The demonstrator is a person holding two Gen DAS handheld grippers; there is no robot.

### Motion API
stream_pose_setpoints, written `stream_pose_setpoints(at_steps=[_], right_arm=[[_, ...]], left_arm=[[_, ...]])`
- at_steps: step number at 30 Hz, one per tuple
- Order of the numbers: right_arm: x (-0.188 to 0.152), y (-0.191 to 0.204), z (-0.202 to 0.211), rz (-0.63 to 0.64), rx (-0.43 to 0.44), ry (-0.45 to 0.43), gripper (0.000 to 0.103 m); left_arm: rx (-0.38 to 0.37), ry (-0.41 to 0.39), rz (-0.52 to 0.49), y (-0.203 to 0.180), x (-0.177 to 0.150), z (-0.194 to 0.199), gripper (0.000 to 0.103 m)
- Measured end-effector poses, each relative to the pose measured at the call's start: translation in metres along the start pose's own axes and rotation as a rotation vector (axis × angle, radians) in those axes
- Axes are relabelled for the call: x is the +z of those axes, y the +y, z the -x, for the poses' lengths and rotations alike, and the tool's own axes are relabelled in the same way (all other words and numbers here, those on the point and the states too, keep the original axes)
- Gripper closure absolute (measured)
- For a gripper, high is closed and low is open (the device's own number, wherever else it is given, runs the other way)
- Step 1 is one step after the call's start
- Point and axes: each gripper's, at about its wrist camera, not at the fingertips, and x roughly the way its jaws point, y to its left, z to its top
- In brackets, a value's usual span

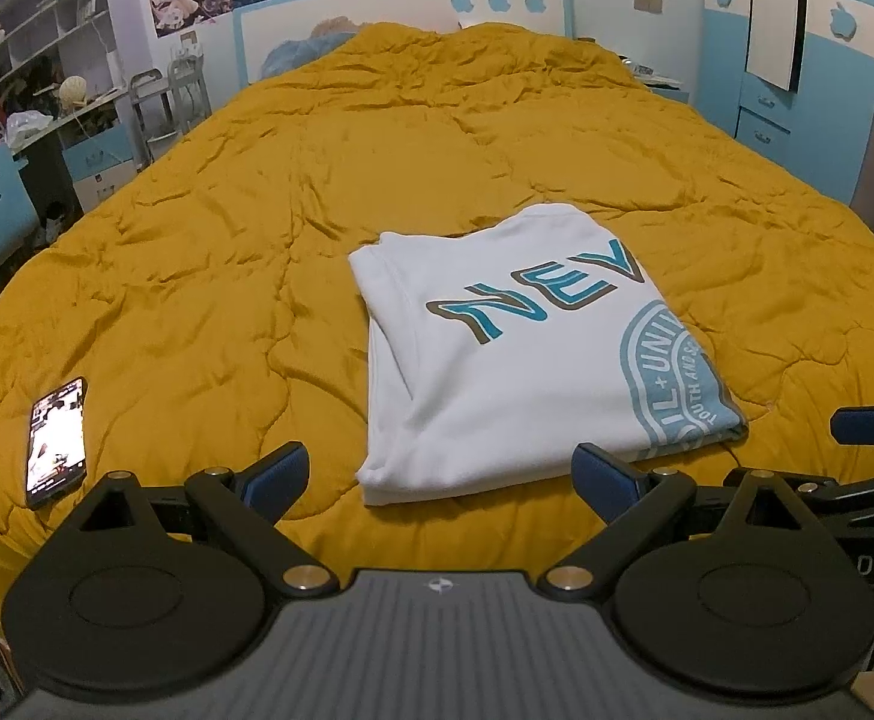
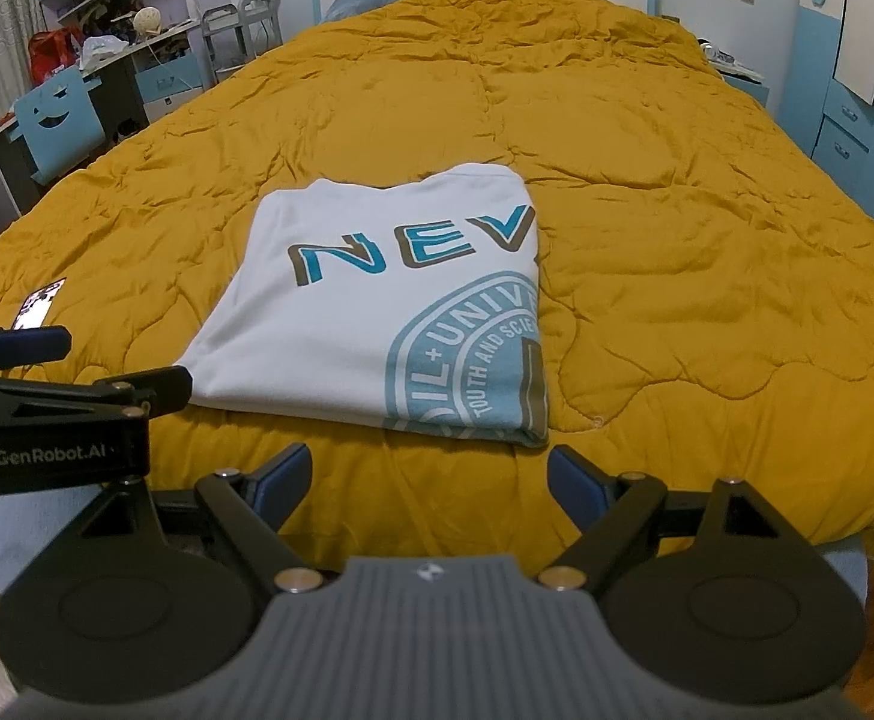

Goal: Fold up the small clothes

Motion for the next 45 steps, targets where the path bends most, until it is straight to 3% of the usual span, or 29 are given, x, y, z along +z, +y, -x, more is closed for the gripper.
stream_pose_setpoints(at_steps=[45], right_arm=[[-0.0002, 0.0023, -0.0003, 0.012, 0.005, -0.015, 0.022]], left_arm=[[-0.006, -0.010, -0.017, -0.0021, -0.0004, 0.0013, 0.000]])
